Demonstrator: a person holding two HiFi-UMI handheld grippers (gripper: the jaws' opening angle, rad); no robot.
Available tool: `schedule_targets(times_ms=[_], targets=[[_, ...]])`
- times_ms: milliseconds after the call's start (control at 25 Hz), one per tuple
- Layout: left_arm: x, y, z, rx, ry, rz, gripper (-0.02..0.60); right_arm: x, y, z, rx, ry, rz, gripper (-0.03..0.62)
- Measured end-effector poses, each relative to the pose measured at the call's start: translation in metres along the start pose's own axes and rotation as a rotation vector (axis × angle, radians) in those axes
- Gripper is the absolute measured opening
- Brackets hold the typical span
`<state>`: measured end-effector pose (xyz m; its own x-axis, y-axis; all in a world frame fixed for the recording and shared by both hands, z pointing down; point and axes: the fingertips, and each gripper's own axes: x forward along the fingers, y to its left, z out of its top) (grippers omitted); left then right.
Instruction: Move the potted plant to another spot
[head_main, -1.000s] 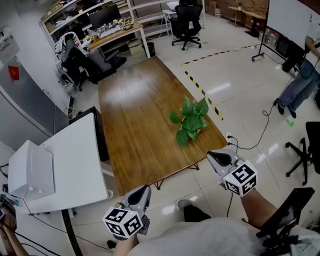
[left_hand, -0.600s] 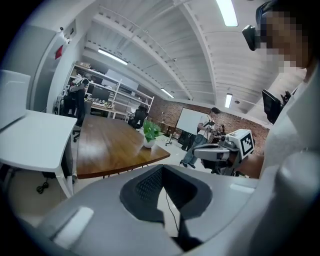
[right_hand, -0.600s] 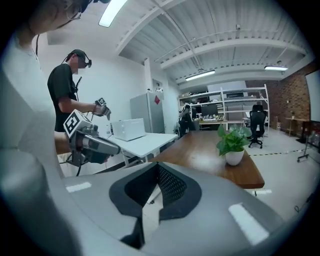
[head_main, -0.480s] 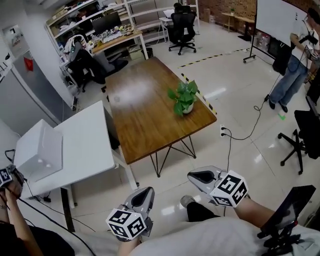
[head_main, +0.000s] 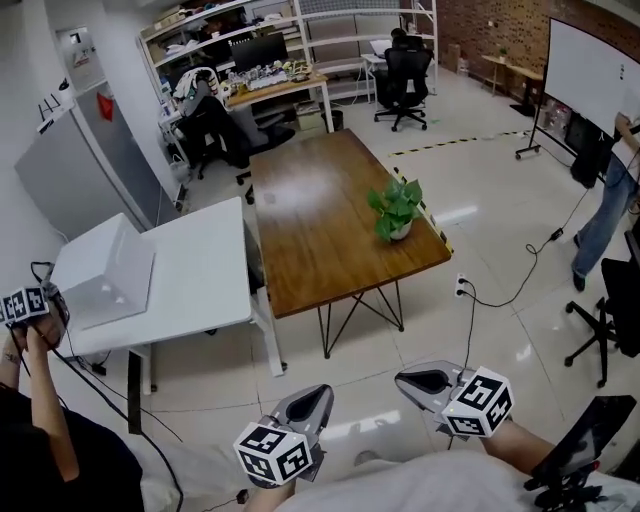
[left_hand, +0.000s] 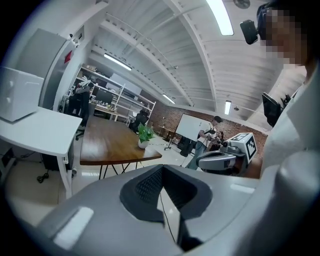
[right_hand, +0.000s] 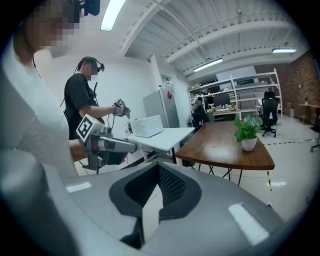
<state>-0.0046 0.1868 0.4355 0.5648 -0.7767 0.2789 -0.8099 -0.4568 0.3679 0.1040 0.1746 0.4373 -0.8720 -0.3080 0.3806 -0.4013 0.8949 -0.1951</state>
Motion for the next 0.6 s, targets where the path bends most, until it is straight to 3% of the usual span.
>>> schedule_targets(times_ms=[600], targets=[[0.012,-0.128,-0.02,0.07,-0.001,0.116,-0.006,-0.102,0.003,-0.009,-0.019,-0.08,0.105,0.005]])
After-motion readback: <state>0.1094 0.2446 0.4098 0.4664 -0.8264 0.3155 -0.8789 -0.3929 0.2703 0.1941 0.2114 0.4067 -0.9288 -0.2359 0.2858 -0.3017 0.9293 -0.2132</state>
